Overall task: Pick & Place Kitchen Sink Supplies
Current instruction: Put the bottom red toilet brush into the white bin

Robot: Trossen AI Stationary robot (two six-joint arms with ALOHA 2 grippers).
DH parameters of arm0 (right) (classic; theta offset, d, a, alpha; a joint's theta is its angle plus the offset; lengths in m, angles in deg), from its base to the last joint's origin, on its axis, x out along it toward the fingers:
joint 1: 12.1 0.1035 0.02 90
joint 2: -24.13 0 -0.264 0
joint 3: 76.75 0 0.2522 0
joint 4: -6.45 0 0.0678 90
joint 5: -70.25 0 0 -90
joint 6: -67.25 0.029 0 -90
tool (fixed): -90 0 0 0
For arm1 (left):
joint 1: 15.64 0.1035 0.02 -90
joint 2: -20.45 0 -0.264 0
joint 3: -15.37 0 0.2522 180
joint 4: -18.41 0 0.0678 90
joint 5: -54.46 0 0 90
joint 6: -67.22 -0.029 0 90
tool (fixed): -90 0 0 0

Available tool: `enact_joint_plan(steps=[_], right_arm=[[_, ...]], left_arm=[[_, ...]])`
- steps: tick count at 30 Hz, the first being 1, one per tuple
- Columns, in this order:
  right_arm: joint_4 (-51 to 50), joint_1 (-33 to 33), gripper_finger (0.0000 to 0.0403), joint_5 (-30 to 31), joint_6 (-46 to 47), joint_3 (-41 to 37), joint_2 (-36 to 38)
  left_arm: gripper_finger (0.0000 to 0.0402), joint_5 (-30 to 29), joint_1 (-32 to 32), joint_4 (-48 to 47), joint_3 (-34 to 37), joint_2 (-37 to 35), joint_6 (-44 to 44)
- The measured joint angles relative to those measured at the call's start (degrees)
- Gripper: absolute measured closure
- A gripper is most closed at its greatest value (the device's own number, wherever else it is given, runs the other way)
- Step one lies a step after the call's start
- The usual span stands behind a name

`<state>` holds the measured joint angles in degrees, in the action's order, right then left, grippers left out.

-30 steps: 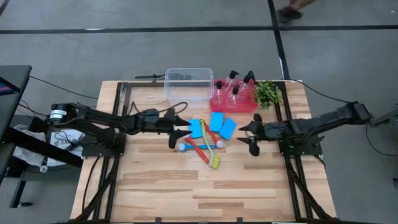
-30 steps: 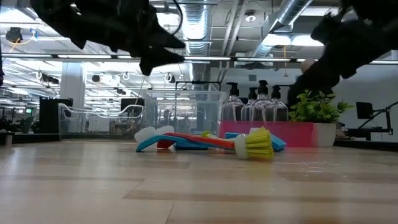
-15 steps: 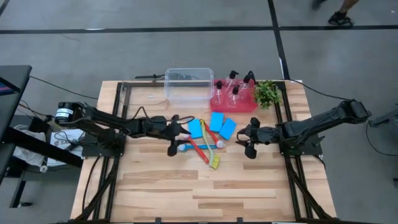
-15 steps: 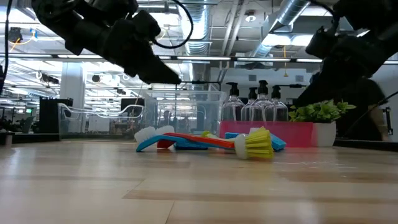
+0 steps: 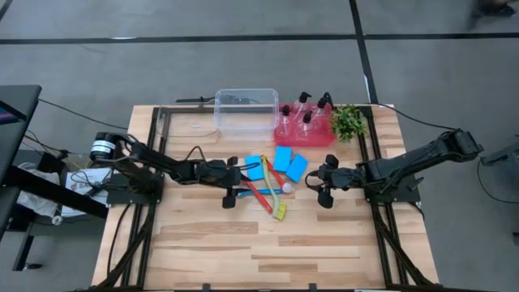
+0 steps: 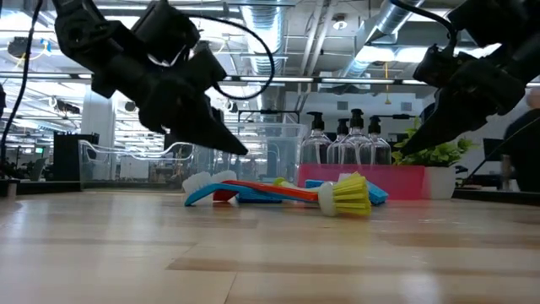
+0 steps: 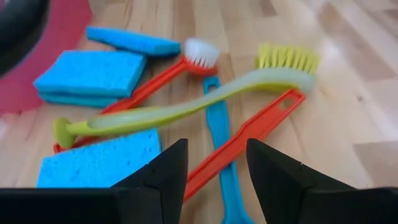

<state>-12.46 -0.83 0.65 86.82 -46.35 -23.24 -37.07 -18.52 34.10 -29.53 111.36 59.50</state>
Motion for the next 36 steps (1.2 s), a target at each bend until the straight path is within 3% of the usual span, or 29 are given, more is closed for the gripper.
enact_joint_plan(steps=[11,18,26,36], right_arm=[[-0.02,0.00,0.0182,0.15,0.01,0.00,0.00],[-0.02,0.00,0.0182,0.13,0.00,0.00,0.00],[-0.61,0.00,0.0182,-0.33,1.97,0.00,0.00],[-1.31,0.00,0.0182,-1.11,3.00,0.00,0.00]], left_arm=[[0.0241,-0.14,0.46,2.44,-0.07,7.17,-5.91],[0.0243,-0.20,0.44,4.05,-0.02,7.10,-7.73],[0.0243,-0.14,-0.05,6.88,-3.61,6.60,-16.23],[0.0243,4.65,2.35,5.84,-3.84,10.63,-16.96]])
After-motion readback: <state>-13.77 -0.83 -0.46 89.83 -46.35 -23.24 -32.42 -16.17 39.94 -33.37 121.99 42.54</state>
